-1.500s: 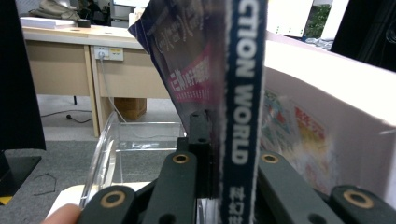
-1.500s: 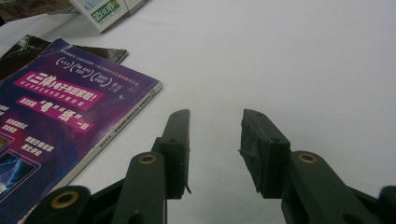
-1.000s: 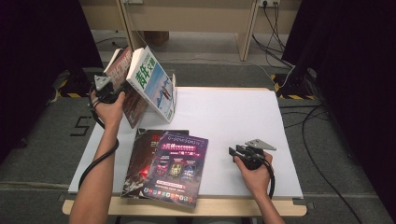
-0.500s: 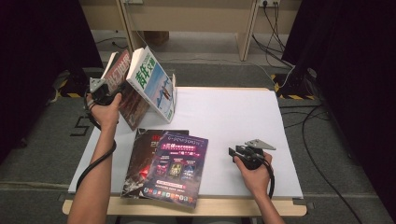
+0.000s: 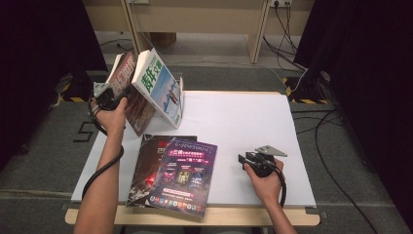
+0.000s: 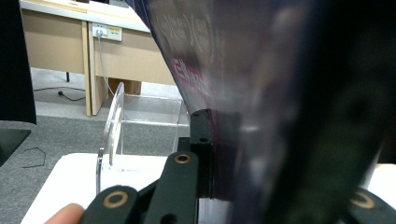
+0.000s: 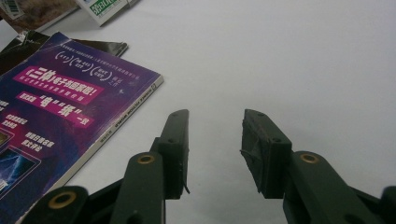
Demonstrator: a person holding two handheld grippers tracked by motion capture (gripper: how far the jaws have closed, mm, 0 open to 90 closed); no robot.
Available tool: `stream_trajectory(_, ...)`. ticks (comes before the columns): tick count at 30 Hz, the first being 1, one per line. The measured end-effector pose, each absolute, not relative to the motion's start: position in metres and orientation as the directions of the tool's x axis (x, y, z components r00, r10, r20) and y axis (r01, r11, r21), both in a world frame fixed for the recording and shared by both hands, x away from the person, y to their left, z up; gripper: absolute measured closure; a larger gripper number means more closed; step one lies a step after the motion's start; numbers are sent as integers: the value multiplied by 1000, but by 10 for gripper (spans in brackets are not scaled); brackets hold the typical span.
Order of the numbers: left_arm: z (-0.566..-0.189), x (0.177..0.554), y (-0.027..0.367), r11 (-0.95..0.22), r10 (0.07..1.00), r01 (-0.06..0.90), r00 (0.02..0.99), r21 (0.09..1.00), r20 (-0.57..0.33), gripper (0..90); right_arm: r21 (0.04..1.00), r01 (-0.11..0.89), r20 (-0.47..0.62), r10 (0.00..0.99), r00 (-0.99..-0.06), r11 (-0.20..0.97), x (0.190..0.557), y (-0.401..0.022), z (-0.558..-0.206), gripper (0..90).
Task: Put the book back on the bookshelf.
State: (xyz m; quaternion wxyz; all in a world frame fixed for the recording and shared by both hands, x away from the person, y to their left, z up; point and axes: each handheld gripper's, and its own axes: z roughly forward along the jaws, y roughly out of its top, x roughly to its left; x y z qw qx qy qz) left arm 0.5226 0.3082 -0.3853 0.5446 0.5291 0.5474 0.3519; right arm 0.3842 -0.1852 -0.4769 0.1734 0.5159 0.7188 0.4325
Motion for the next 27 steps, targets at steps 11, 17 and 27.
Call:
stream_trajectory(11, -372, 541, 298, 182, 968, 121, 149, 976, -199, 836, 805, 587, 200, 891, -409, 89, 385, -188, -477, 621)
stream_trajectory(17, -375, 550, 294, 168, 973, 117, 136, 979, -184, 836, 810, 580, 197, 891, -410, 88, 385, -188, -476, 621)
stream_trajectory(27, -375, 558, 290, 161, 977, 102, 126, 982, -173, 835, 810, 580, 198, 890, -411, 88, 385, -188, -476, 622)
